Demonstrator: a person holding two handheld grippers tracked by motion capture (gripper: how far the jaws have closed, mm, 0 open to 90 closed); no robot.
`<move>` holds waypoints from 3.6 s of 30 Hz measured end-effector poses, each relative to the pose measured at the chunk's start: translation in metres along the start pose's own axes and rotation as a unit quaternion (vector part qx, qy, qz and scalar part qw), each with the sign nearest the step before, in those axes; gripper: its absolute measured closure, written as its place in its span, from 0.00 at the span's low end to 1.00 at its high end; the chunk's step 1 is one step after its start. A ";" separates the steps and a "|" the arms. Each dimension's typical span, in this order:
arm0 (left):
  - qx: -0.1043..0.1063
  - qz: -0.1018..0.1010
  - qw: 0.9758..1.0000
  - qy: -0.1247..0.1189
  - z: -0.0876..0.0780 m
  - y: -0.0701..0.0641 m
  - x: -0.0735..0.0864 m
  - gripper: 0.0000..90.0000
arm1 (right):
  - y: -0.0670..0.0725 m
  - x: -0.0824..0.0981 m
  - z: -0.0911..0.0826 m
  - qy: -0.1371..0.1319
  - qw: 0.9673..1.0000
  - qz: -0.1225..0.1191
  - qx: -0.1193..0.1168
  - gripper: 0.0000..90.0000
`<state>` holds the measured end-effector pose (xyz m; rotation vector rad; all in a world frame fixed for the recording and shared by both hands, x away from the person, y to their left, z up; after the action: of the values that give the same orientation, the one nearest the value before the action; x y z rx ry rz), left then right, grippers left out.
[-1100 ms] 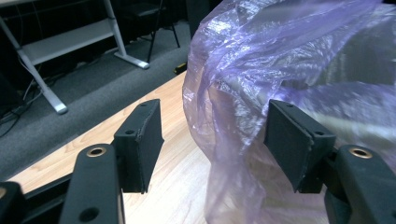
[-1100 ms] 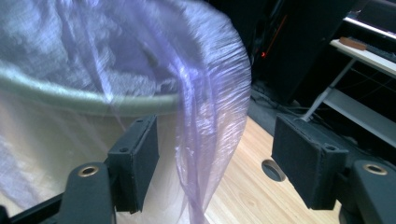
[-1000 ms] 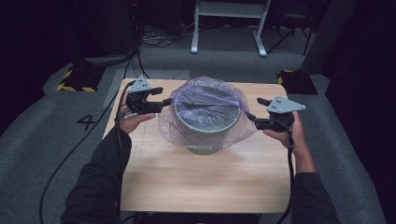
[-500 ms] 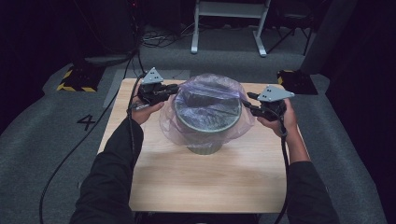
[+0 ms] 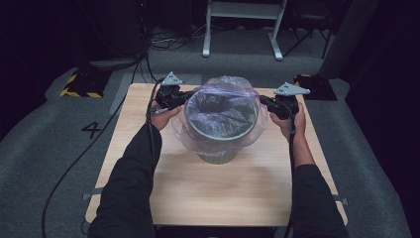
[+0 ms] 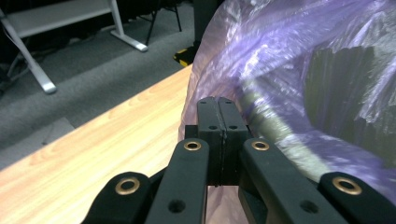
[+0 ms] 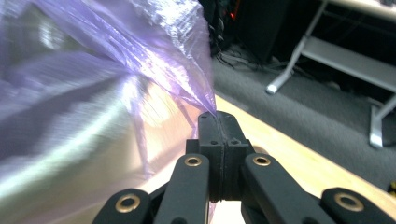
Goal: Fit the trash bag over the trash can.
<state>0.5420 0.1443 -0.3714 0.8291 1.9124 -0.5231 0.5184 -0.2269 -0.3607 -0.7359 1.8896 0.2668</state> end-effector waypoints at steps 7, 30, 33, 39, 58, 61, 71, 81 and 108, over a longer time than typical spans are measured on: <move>-0.002 -0.029 1.000 -0.012 0.014 -0.001 0.006 1.00 | -0.005 0.014 0.020 0.031 0.999 0.026 0.009 1.00; -0.009 -0.045 0.999 0.012 0.015 0.003 0.054 0.85 | -0.008 0.050 0.041 0.096 0.992 0.074 -0.031 0.79; -0.010 -0.037 0.999 -0.002 -0.007 0.002 0.061 0.66 | -0.008 0.056 0.029 0.081 0.995 0.050 -0.027 0.68; -0.015 -0.026 0.999 -0.025 -0.051 0.002 0.070 0.35 | -0.011 0.061 0.000 0.054 0.997 0.038 -0.042 0.44; 0.079 0.077 0.993 0.038 -0.054 -0.053 0.092 0.28 | 0.057 0.084 -0.038 0.046 0.981 -0.084 -0.168 0.19; 0.067 0.088 0.993 0.048 -0.046 -0.058 0.092 0.43 | 0.067 0.087 -0.036 0.046 0.981 -0.088 -0.169 0.21; 0.071 0.093 0.990 0.079 -0.026 -0.058 0.100 0.95 | 0.074 0.096 -0.024 0.045 0.984 -0.088 -0.145 1.00; 0.061 0.091 0.988 0.106 -0.018 -0.055 0.113 1.00 | 0.071 0.110 -0.012 0.110 0.980 -0.075 -0.149 1.00; 0.005 0.040 0.990 0.138 -0.081 -0.083 0.182 0.18 | 0.037 0.135 -0.046 0.076 0.989 0.033 -0.122 0.22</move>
<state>0.3749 0.2014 -0.4958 1.0241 2.1171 -0.3845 0.4249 -0.2703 -0.4665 -0.8778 2.0506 0.5033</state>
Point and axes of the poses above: each handheld gripper's, and its own axes: z roughly forward along the jaws, x roughly out of its underside, y roughly to its left, the point moved 1 cm from there along z, roughly forward along the jaws, and after that the axes turned 1 degree about z, right-handed, at the moved point
